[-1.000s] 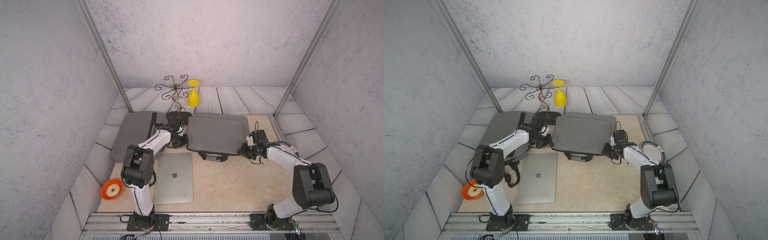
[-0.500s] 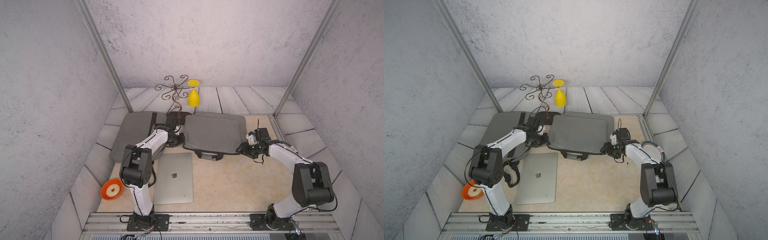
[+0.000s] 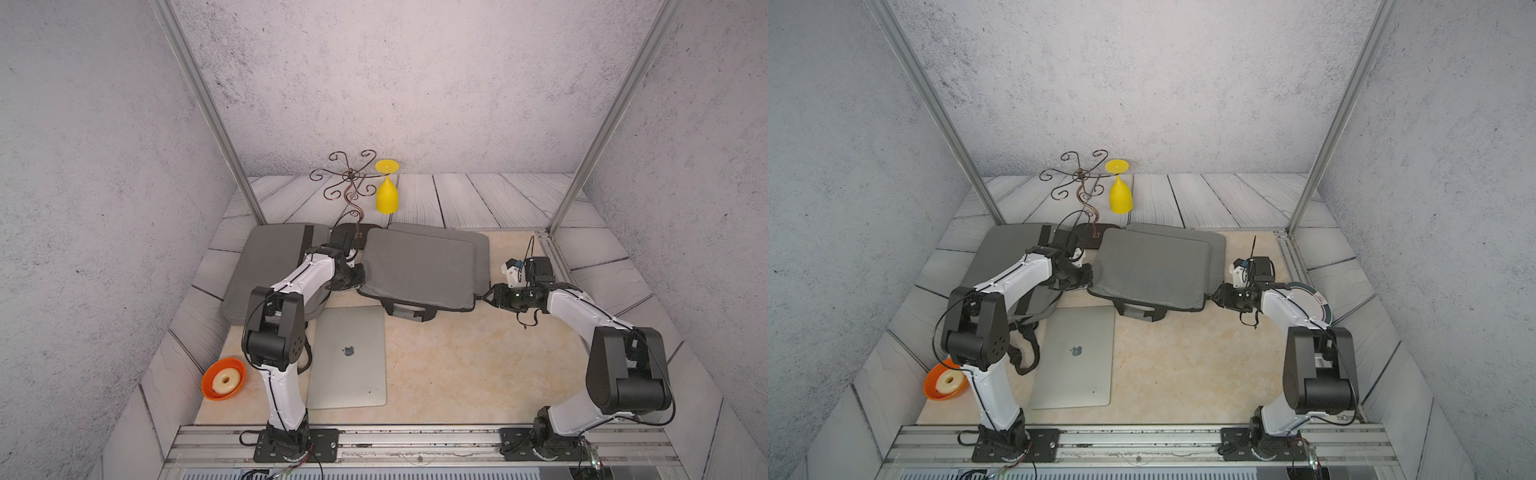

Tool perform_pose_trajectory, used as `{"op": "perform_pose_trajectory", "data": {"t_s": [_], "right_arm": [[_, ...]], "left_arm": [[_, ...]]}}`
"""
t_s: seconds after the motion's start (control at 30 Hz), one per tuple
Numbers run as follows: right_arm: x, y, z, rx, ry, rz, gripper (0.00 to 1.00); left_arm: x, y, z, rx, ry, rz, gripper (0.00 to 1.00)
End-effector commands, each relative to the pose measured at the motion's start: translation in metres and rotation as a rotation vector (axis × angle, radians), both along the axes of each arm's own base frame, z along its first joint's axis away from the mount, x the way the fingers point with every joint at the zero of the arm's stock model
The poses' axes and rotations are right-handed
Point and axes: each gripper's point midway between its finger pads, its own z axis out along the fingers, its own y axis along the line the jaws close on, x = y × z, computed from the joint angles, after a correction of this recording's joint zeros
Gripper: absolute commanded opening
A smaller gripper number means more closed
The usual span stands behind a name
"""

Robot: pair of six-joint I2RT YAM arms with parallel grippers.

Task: Open the zippered laptop bag and take out the laptop
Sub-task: Place the zippered laptop bag in the zippered laptop bag.

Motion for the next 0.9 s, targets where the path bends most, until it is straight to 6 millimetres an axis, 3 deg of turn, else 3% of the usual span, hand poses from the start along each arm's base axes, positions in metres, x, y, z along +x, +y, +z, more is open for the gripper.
{"op": "perform_pose_trajectory", "data": {"t_s": [0.0, 0.1, 0.3, 0.4, 0.57, 0.87], "right_arm": [[0.002, 0.008, -0.022, 0.051, 0.008, 0.019, 0.45], [0.003, 0.013, -0.032, 0.080, 0.031, 0.011, 0.44], [0.011, 0.026, -0.045, 0.141, 0.042, -0.016, 0.44], [0.010, 0.029, -0.053, 0.165, 0.052, -0.014, 0.43], [0.009, 0.030, -0.051, 0.154, 0.040, 0.004, 0.43], [0.005, 0.047, -0.040, 0.238, -0.010, 0.078, 0.43]], "left_arm": [[0.014, 0.012, 0.015, 0.035, -0.056, 0.007, 0.23], [0.012, 0.010, 0.023, 0.029, -0.066, -0.011, 0.28], [0.002, -0.002, 0.048, -0.002, -0.103, -0.054, 0.49], [-0.006, -0.023, 0.066, -0.019, -0.167, -0.150, 0.57], [-0.025, -0.077, 0.084, -0.034, -0.329, -0.430, 0.66], [-0.059, -0.160, 0.063, -0.028, -0.459, -0.849, 0.67]]}}
